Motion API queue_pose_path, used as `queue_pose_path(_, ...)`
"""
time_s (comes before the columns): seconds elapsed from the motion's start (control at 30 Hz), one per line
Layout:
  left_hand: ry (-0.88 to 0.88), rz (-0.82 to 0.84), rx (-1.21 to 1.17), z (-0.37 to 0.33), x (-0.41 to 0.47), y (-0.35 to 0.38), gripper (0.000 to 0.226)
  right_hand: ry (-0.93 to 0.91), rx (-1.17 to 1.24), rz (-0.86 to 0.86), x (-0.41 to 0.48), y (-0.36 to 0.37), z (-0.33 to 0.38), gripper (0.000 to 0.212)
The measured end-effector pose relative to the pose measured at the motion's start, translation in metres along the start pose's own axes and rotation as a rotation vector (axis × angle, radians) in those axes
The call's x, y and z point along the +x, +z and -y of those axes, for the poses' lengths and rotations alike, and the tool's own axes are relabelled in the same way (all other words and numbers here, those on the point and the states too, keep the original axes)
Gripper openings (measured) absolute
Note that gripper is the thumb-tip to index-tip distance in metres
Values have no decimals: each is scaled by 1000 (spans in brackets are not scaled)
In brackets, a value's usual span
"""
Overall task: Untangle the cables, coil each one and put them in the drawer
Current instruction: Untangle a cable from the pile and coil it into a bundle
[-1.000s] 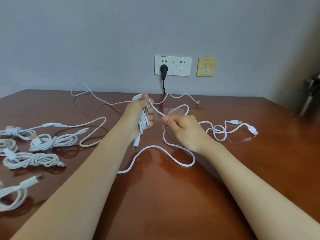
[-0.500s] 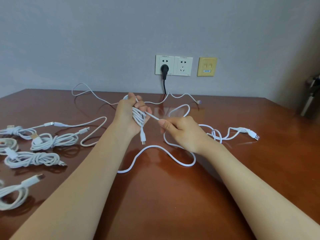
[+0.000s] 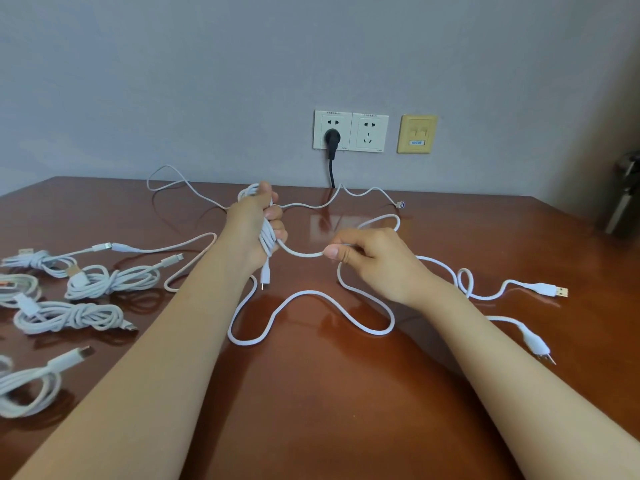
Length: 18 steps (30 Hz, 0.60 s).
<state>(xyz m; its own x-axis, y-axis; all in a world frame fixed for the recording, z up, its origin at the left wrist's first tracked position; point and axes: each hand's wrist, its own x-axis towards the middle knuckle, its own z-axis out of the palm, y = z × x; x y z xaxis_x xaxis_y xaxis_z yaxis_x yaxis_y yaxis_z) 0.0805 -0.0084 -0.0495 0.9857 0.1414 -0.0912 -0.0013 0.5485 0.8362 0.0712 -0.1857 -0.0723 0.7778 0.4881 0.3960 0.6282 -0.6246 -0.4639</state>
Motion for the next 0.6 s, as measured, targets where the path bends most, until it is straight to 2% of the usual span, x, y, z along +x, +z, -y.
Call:
queue_pose_path(0.1,12,-5,138,2,-2,4,32,-39,84,-38,0,0,2,27)
queue_pose_path(0.2,46,-7,401,10,-7,10,34,-70,124,-60,1,0,5,26)
queue_pose_path(0.33,55,71,680,26,-17,23,49,-86,180,-128,2,-1,10,30)
queue_pose_path(0.43,-17,201,683,34,-19,28,63,-19,204,-205,3,-3,9,24)
queue_pose_path(0.5,-102,311,600,37,-20,30,68,90,193,-261,4,-5,7,32)
queue_pose_path(0.6,-223,468,528,35,-25,33,63,201,87,-320,2,-11,5,45)
